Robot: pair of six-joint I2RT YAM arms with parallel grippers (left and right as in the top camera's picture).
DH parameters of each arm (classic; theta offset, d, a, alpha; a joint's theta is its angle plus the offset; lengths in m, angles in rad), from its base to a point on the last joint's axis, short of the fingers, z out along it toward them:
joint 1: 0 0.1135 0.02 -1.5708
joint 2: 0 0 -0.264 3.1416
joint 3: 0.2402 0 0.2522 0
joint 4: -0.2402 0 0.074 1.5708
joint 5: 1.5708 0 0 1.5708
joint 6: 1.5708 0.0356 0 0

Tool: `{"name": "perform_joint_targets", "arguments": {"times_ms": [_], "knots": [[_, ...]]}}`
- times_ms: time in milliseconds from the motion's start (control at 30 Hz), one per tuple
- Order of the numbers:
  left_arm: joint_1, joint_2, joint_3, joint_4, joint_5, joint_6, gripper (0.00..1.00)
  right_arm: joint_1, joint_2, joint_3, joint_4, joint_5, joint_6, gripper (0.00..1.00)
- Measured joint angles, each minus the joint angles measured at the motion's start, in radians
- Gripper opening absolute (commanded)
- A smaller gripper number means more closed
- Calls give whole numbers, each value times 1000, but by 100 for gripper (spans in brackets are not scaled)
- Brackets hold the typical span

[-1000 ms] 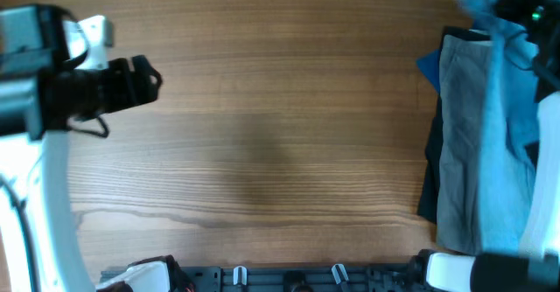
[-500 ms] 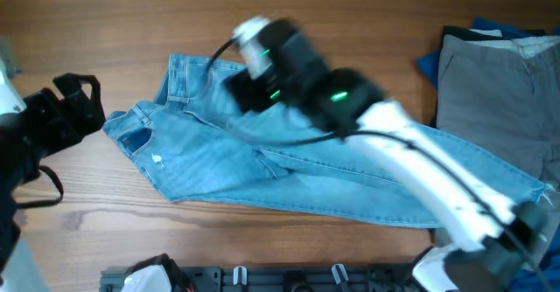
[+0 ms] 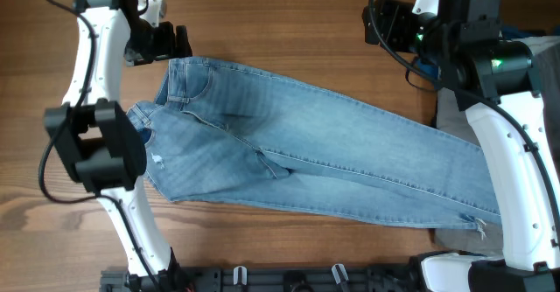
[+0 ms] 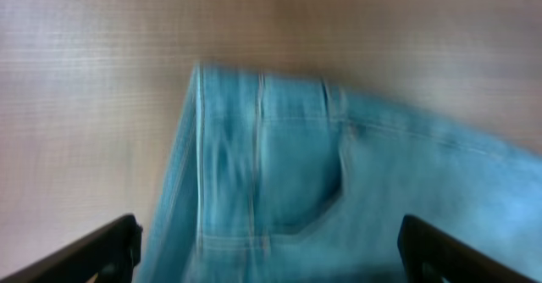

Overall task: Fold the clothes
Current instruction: 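Grasp the jeans with the right gripper and drag them onto the table, then grasp the jeans waistband with the left gripper and pull it leftward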

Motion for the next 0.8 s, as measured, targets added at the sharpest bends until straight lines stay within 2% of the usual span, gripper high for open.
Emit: {"name": "perform_joint_targets", "arguments": {"times_ms": [67,133,167,233,267,300,333,367,400,533,600,733,767,800], "knots": [[0,70,0,101,-3,24,97,0,2,0,-20,3,-2,93],[0,131,0,162,-3,36,93,0,6,0,-26,6,-4,93],[0,164,0,197,-3,42,83,0,10,0,-33,6,-4,93],[0,192,0,229,-3,49,75,0,15,0,-42,6,-4,94],[0,194,1,236,-3,54,62,0,16,0,-50,6,-4,94],[0,199,3,238,-3,59,44,0,16,0,-53,6,-4,94],[0,202,6,231,-2,58,37,0,16,0,-55,6,-4,94],[0,205,9,224,2,54,16,0,16,0,-60,6,-4,94],[1,209,10,216,4,59,5,0,16,0,-61,6,-4,94],[14,210,32,172,43,56,4,0,16,0,-61,18,-4,94],[39,213,60,143,56,18,4,0,16,0,-61,26,-4,94],[212,223,289,138,50,-77,4,0,16,0,-61,29,-4,94],[269,222,359,144,55,-91,8,0,16,0,-61,29,-4,94],[350,216,444,153,80,-114,31,0,16,0,-61,29,-4,95]]}}
